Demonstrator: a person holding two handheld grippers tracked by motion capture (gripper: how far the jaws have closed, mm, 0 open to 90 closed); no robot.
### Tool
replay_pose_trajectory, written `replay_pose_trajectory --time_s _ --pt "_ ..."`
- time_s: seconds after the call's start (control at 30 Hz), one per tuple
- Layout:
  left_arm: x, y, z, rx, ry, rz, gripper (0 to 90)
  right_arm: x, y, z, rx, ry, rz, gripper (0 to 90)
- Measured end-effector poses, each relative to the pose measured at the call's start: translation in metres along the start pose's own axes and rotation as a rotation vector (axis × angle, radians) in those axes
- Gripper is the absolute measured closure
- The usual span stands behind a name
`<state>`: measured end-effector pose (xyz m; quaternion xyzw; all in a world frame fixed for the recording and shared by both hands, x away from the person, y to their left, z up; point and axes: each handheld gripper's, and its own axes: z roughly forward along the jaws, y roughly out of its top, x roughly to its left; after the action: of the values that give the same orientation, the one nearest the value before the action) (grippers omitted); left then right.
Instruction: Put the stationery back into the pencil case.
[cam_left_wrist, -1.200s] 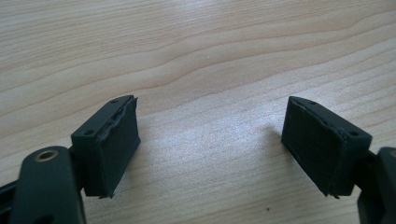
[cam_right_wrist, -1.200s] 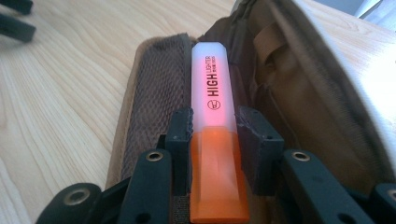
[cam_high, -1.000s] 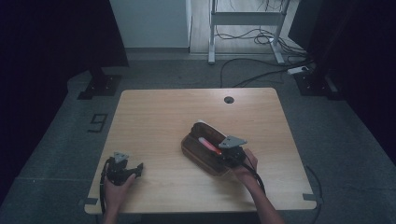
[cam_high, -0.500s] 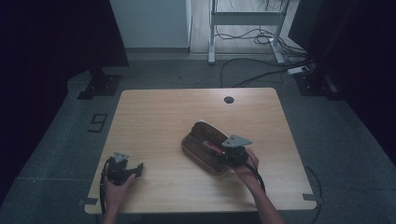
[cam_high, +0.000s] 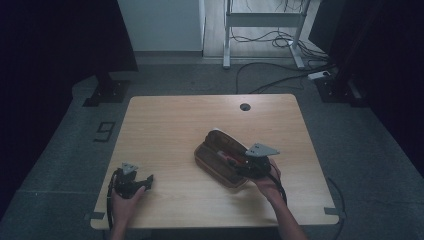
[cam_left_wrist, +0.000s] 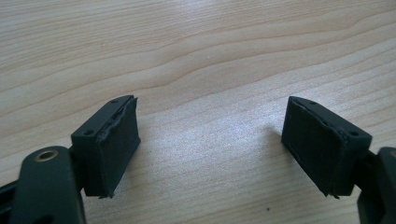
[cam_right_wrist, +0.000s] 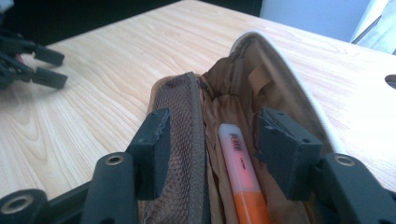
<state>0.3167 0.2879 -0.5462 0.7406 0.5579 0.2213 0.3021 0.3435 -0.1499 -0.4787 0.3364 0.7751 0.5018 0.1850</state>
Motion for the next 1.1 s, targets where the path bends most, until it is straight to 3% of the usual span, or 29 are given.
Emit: replay_pose_trajectory --time_s 0.33,0.53,0.7,0.87,1.1 --pt "0.0 0.0 0.0 0.0 0.0 0.0 18.8 -0.008 -0.008 -0.031 -0.071 0.015 0.017 37.0" --pt "0.0 0.0 0.0 0.0 0.0 0.0 18.8 -0.016 -0.021 -0.053 -0.096 -0.031 0.024 34.7" --pt "0.0 0.0 0.0 0.0 0.0 0.0 18.8 -0.032 -0.04 -0.071 -0.074 -0.076 0.062 34.0" --pt "0.0 0.0 0.0 0.0 0.0 0.0 18.8 -0.049 -0.068 -0.082 -0.018 -0.131 0.101 33.4" --pt "0.0 0.0 0.0 0.0 0.0 0.0 18.8 -0.069 -0.093 -0.076 0.047 -0.201 0.136 32.9"
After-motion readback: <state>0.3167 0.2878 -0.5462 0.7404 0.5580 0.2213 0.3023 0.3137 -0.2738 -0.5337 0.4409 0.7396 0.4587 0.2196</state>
